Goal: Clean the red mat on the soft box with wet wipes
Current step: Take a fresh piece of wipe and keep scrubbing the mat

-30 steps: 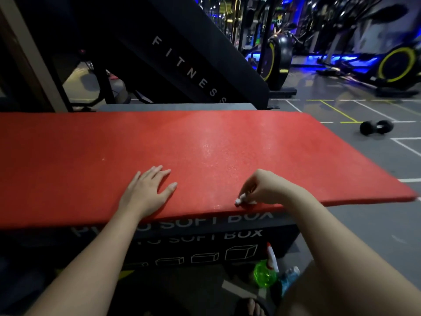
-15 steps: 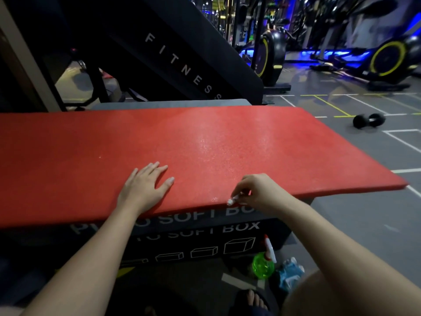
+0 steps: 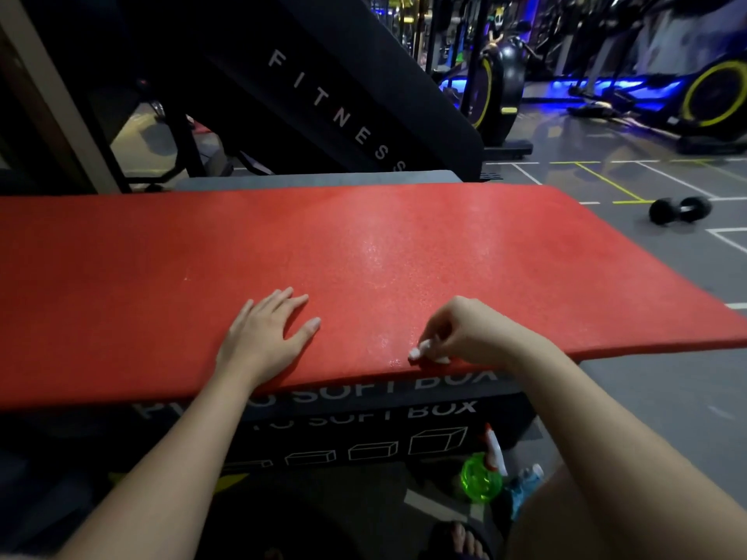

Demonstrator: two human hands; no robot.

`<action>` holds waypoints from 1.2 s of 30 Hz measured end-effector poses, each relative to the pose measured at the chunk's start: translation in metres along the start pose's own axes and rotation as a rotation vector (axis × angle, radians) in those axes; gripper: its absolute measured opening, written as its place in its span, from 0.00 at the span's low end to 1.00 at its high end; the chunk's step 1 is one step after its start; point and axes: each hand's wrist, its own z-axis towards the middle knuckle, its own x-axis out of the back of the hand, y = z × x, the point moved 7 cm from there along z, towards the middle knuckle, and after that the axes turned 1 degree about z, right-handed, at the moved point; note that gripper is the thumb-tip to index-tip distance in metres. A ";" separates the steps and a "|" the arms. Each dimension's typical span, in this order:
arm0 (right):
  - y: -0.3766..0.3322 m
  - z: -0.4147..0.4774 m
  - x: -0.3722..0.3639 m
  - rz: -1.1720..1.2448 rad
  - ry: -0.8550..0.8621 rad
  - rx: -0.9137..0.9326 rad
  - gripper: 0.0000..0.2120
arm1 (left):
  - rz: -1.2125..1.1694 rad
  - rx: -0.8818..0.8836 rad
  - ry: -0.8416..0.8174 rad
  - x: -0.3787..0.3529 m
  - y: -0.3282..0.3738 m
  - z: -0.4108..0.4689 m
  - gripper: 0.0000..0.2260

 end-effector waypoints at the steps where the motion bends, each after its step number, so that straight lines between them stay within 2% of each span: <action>1: 0.000 0.000 -0.002 -0.013 -0.029 0.007 0.03 | 0.001 -0.002 0.002 0.000 0.000 0.000 0.37; 4: 0.004 0.016 0.002 0.024 0.041 0.000 0.04 | 0.010 -0.010 -0.011 -0.002 -0.001 -0.001 0.34; 8: 0.007 0.054 0.016 0.073 0.345 -0.011 0.02 | 0.015 -0.002 -0.027 -0.002 0.000 -0.002 0.35; 10: 0.010 0.060 0.016 0.088 0.403 -0.030 0.02 | 0.016 -0.006 -0.051 -0.001 0.001 -0.003 0.36; 12: 0.011 0.054 0.016 0.124 0.378 -0.066 0.03 | 0.004 -0.004 -0.069 0.003 0.003 -0.004 0.37; 17: 0.009 0.022 0.007 0.059 0.133 -0.002 0.02 | -0.014 0.008 -0.123 0.009 0.007 0.003 0.39; 21: 0.005 0.031 0.008 0.069 0.219 0.014 0.03 | 0.133 -0.041 -0.134 0.024 0.015 0.019 0.25; 27: 0.007 0.083 0.028 0.052 0.379 -0.030 0.05 | 0.194 -0.071 -0.093 0.029 0.020 0.047 0.16; 30: 0.010 0.093 0.028 0.005 0.321 -0.037 0.04 | 0.159 -0.083 -0.051 0.025 0.015 0.060 0.13; 34: 0.009 0.080 0.021 -0.042 0.136 0.046 0.04 | 0.157 -0.103 -0.016 0.023 0.006 0.088 0.12; 36: 0.009 0.081 0.021 -0.039 0.097 0.081 0.05 | 0.153 -0.100 0.018 0.023 0.002 0.107 0.11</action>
